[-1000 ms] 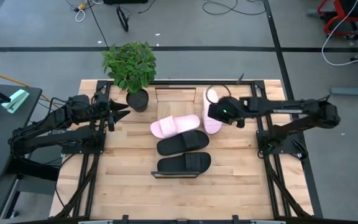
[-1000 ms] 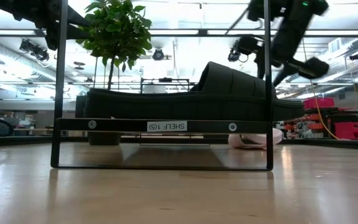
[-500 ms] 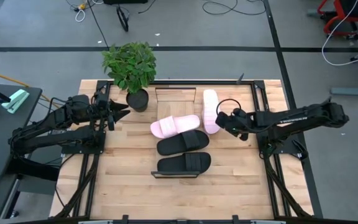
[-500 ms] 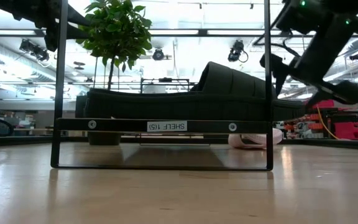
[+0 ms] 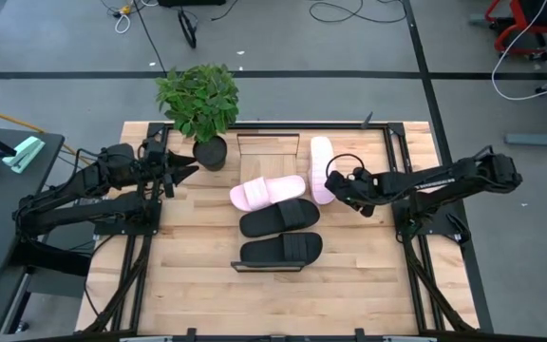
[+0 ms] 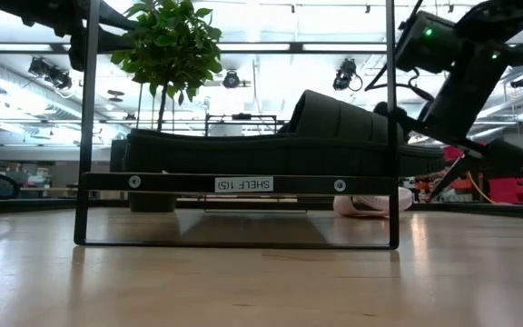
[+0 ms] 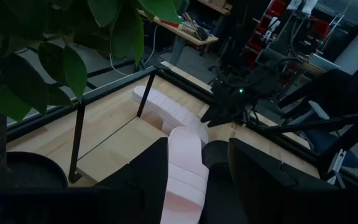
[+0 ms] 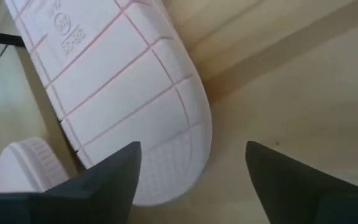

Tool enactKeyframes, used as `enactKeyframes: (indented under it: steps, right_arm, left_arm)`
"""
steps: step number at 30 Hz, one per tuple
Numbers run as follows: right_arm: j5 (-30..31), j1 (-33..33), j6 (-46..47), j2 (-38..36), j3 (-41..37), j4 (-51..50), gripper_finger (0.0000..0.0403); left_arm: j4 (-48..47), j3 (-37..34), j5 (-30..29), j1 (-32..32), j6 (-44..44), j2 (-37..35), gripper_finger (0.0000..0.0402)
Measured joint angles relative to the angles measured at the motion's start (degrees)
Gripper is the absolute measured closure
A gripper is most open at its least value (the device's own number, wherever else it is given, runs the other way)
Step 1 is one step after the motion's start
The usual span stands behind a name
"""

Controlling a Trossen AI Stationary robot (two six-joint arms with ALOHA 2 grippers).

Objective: Pick and place slides into the shelf
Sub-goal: Put the pink slipper on the shelf

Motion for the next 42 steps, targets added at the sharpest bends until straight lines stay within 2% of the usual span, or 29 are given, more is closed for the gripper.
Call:
enactKeyframes:
  steps: [10,19,24,28,38,42]
  right_arm:
    - [-0.47,-3.67,-3.2,5.74,0.0,7.52,0.0114]
    - [-0.71,-4.12,-3.96,9.32,0.11,10.44,0.0114]
    - [1.19,-4.12,-4.86,10.73,0.11,10.56,0.0125]
    - [2.17,-4.07,-5.29,12.4,0.15,10.7,0.0166]
    - [4.07,-3.8,-5.77,11.11,0.13,6.93,0.0343]
    - [7.36,-2.21,-5.76,7.45,-0.04,2.35,0.0351]
  left_arm:
    - [0.0,0.0,0.0,0.0,-0.82,-0.02,0.0229]
    - [0.0,0.0,0.0,0.0,-1.18,0.0,0.0229]
    - [0.02,0.0,0.0,0.0,-0.95,-0.01,0.023]
    - [0.0,0.0,0.0,0.0,-0.81,-0.01,0.0228]
    - [0.0,0.0,-0.02,0.0,-0.81,0.0,0.0228]
    - [-0.02,0.0,-0.02,0.0,-0.3,0.0,0.023]
